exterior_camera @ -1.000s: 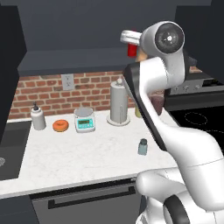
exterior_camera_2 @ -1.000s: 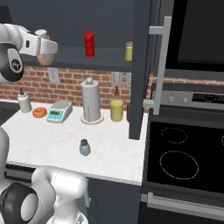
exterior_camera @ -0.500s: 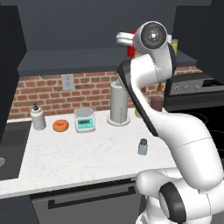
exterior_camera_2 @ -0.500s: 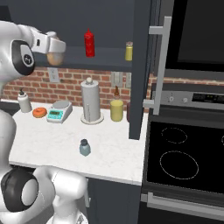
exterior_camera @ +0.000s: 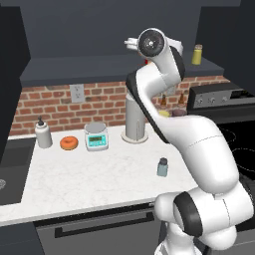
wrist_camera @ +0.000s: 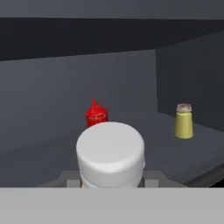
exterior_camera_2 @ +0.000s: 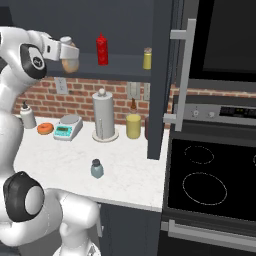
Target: Put the shaker and condiment bottle from the counter next to their counterparts in the cabinet.
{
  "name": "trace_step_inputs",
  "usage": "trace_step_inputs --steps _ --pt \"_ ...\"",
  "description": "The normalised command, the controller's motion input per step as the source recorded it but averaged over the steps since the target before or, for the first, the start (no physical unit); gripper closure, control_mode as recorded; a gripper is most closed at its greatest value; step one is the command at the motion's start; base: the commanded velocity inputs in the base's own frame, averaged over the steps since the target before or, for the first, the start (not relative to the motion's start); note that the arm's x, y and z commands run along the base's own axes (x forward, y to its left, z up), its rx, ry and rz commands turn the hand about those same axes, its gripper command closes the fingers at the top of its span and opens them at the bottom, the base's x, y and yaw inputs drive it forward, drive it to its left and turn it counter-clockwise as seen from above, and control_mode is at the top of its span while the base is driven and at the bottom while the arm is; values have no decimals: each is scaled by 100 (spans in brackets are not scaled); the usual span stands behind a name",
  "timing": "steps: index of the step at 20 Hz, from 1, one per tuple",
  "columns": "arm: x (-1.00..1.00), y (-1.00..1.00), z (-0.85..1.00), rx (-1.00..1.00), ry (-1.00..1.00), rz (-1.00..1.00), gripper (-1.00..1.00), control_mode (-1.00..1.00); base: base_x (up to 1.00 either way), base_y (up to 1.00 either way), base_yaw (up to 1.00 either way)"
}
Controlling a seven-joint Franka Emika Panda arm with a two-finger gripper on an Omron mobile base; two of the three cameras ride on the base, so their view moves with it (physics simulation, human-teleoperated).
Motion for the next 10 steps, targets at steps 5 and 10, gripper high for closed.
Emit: trace_step_inputs --steps 5,10 --pt "60 0 -3 0 0 0 100 -100 0 0 0" --pt "57 0 -7 0 0 0 100 -100 0 0 0"
